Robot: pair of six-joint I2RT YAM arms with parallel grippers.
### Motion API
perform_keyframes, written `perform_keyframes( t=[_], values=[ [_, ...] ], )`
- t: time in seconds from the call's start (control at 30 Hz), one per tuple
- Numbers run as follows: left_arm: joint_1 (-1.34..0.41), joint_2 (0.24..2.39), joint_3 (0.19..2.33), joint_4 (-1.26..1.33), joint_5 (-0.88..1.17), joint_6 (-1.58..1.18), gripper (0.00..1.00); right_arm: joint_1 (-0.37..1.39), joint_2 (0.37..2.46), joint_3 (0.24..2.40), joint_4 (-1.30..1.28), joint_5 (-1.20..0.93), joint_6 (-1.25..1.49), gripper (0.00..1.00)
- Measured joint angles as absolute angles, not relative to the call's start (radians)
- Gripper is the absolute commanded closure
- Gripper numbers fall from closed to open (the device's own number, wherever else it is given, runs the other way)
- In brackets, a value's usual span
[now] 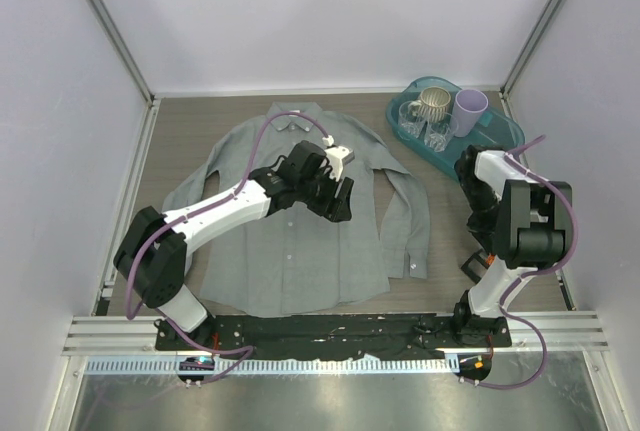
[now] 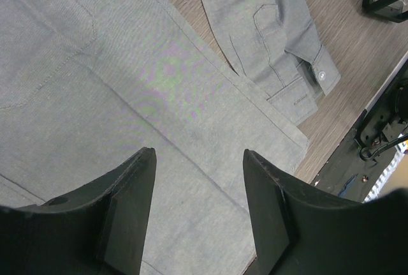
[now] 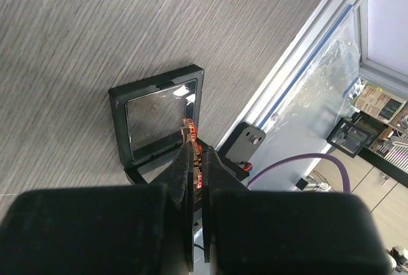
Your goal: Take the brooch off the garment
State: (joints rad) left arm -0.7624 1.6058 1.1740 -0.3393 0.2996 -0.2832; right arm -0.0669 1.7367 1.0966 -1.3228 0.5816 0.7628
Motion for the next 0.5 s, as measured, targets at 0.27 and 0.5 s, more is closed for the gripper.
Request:
perform_keyframes(
  t=[0.27, 0.5],
  values=[
    [-0.762, 1.606, 1.174, -0.333, 0.300, -0.284, 0.39, -0.062, 1.737, 1.095, -1.323, 0.580, 0.763, 0.98],
    [-0.762, 1.606, 1.174, -0.332, 0.300, -0.284, 0.39, -0.059, 1.737, 1.085, -1.324, 0.579, 0.763, 0.95]
  ],
)
